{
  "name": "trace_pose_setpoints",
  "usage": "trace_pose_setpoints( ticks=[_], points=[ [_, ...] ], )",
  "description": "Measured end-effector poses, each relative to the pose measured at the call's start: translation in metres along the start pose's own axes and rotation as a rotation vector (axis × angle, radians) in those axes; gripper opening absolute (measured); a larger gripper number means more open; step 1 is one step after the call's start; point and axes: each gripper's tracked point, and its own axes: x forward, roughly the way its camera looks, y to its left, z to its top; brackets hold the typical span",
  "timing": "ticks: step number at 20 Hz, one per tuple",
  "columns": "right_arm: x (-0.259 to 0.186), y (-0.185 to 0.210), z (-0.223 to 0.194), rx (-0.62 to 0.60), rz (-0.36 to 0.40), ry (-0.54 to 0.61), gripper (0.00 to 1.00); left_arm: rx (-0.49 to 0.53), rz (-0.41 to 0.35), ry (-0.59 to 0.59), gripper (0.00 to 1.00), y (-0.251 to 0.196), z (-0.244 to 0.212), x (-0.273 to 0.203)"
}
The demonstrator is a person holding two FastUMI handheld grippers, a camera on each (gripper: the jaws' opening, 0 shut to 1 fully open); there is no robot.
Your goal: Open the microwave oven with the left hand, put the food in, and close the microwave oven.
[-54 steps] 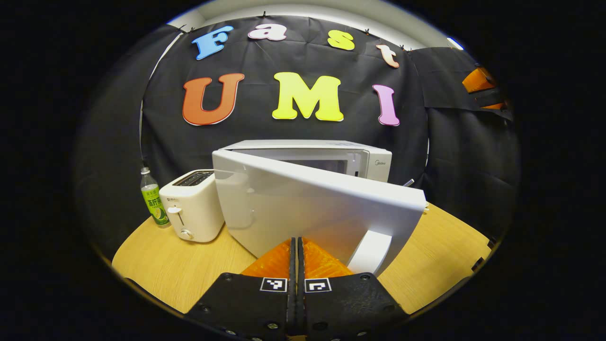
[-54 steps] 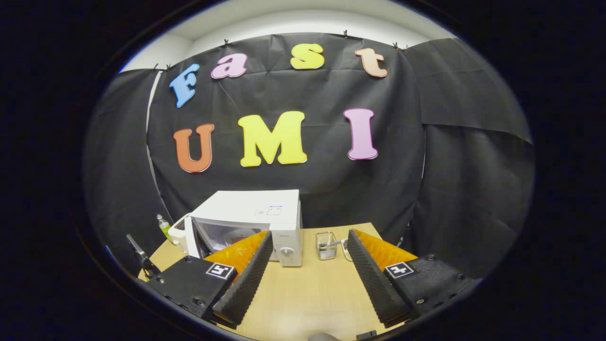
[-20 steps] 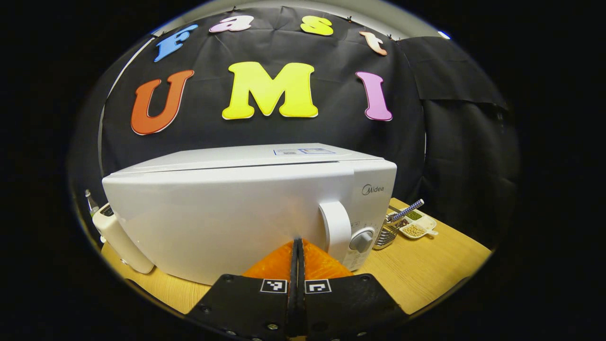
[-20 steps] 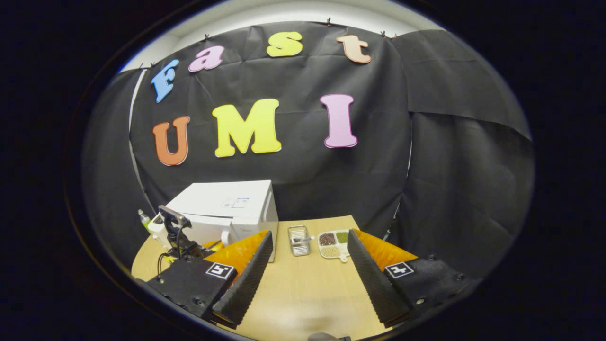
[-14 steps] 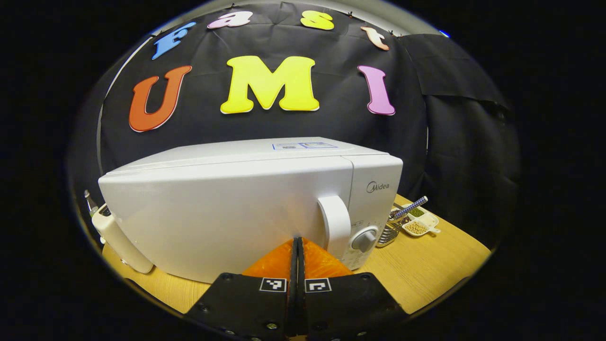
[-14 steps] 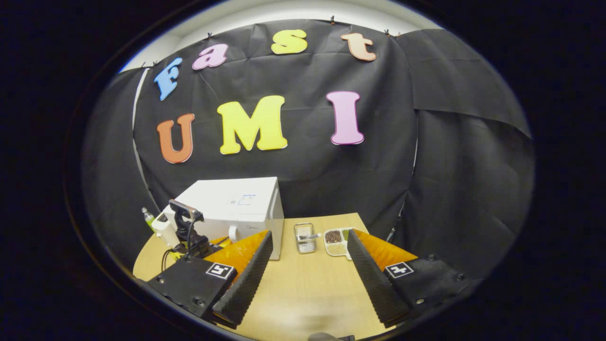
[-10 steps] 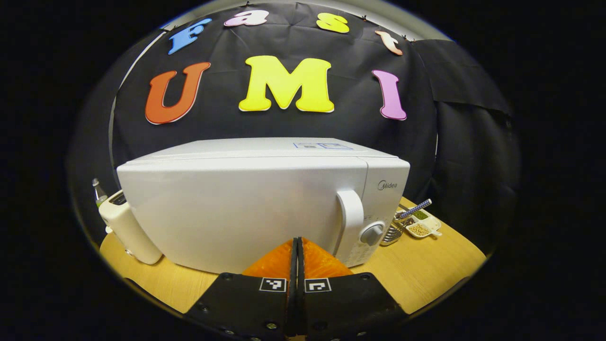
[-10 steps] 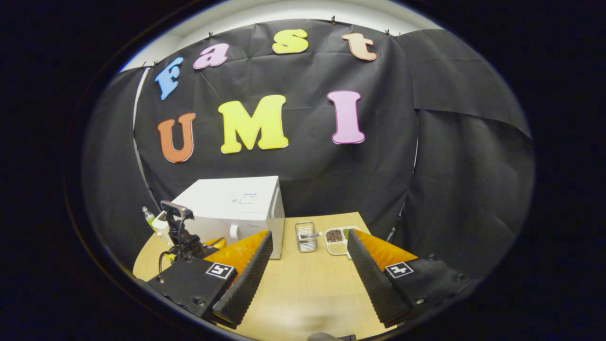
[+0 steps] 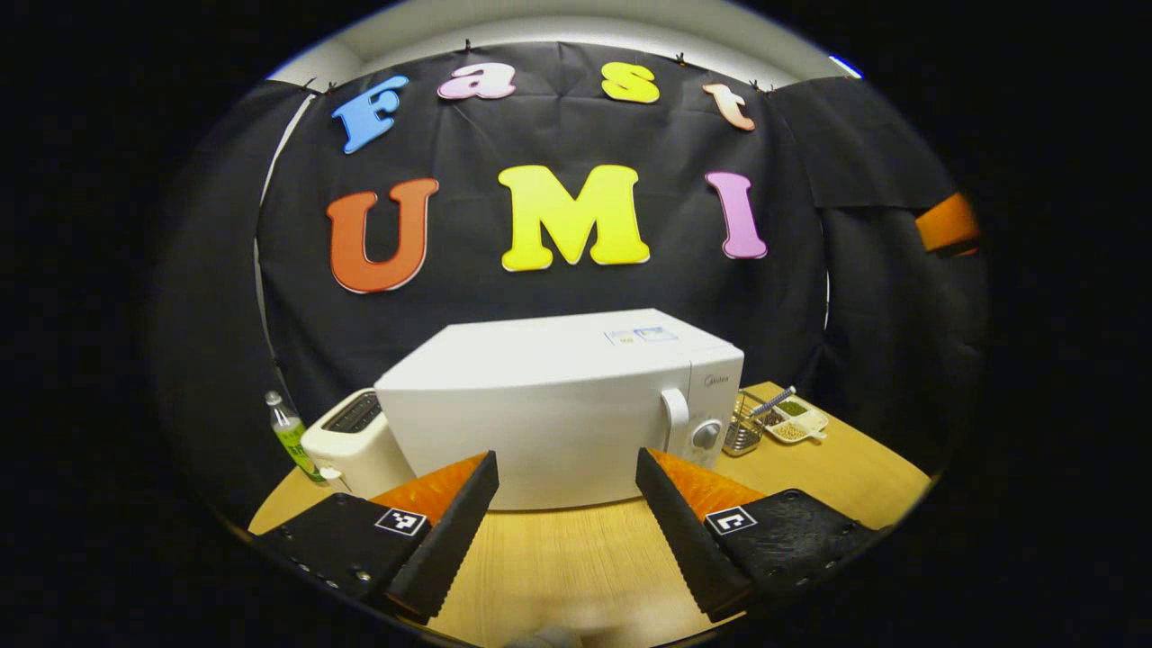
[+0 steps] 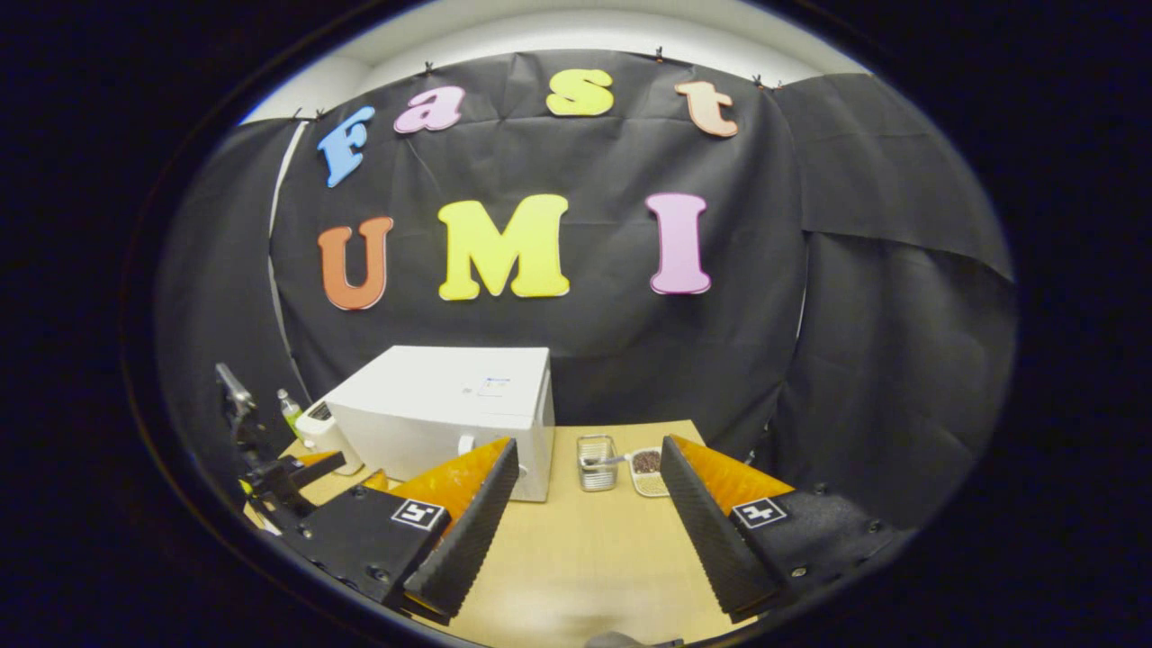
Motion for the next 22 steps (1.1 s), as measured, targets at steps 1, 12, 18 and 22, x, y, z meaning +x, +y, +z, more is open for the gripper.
trace_pose_setpoints(
  ticks=[1, 12, 18, 22],
  points=[
    [-0.001, 0.008, 0.005, -0.007, 0.009, -0.017, 1.0, -0.025, 0.002, -0.02, 0.96, 0.007, 0.018, -0.012],
    [-0.011, 0.068, 0.038, 0.038, 0.083, -0.114, 0.92, -0.024, 0.129, -0.215, 0.94, 0.075, 0.152, -0.087],
    [-0.018, 0.065, 0.041, 0.048, 0.065, -0.126, 0.92, 0.002, 0.108, -0.223, 0.95, 0.071, 0.155, -0.089],
    [-0.022, 0.061, 0.046, 0.034, 0.048, -0.14, 1.0, -0.014, 0.102, -0.21, 0.96, 0.071, 0.154, -0.087]
  ],
)
